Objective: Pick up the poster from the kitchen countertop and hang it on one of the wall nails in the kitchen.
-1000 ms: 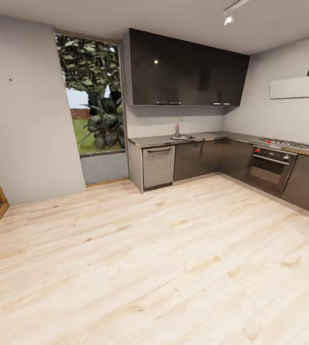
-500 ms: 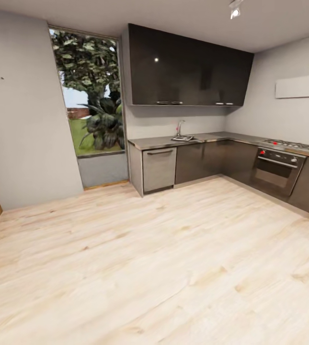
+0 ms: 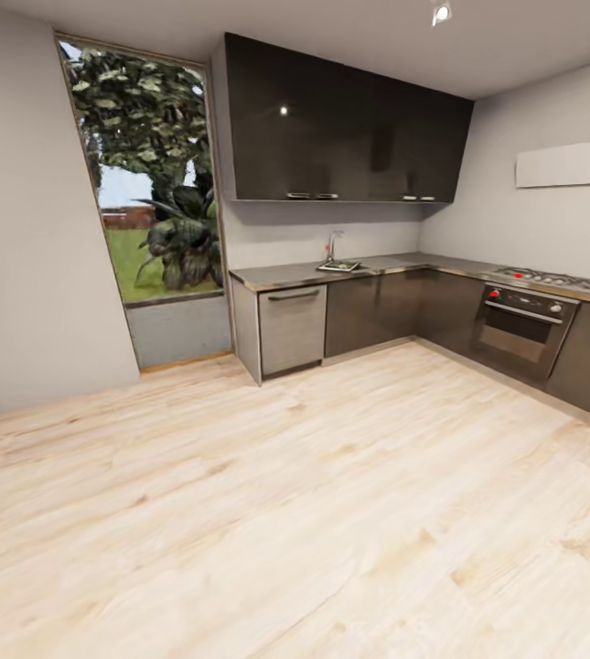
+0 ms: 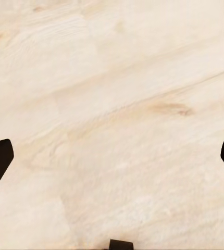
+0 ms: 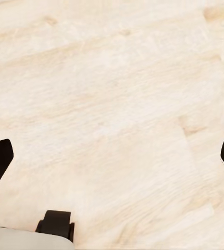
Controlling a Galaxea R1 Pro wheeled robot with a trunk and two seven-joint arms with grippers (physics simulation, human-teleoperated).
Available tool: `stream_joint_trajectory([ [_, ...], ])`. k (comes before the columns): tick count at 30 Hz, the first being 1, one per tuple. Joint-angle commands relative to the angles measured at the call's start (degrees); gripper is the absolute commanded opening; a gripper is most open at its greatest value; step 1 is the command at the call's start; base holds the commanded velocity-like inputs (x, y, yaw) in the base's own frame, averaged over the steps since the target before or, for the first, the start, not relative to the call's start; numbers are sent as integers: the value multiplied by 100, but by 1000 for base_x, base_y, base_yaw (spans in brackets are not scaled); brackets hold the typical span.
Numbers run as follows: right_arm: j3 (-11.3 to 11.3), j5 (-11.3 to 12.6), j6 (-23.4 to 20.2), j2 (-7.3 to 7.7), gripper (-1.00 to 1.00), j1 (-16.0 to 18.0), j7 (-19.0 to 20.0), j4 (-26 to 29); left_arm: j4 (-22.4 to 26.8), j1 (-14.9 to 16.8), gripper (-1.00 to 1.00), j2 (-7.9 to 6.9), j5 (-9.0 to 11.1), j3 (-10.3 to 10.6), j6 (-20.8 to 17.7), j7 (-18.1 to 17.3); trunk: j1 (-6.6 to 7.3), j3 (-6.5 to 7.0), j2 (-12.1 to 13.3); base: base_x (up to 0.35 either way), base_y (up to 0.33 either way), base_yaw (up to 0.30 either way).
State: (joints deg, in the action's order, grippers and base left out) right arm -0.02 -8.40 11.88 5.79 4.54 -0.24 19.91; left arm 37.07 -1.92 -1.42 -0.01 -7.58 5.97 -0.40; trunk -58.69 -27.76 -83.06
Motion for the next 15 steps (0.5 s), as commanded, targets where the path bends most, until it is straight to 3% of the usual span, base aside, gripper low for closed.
stream_joint_trajectory([
  [1, -1, -38, 16, 1, 100, 4, -2, -4, 7, -2, 100, 1, 0, -6, 10, -4, -4, -3, -2, 338, 0, -107],
  [15, 2, -38, 16, 1, 100, 4, -2, -4, 2, -2, 100, 1, 1, -15, 10, -4, -4, -1, -2, 338, 0, -11],
])
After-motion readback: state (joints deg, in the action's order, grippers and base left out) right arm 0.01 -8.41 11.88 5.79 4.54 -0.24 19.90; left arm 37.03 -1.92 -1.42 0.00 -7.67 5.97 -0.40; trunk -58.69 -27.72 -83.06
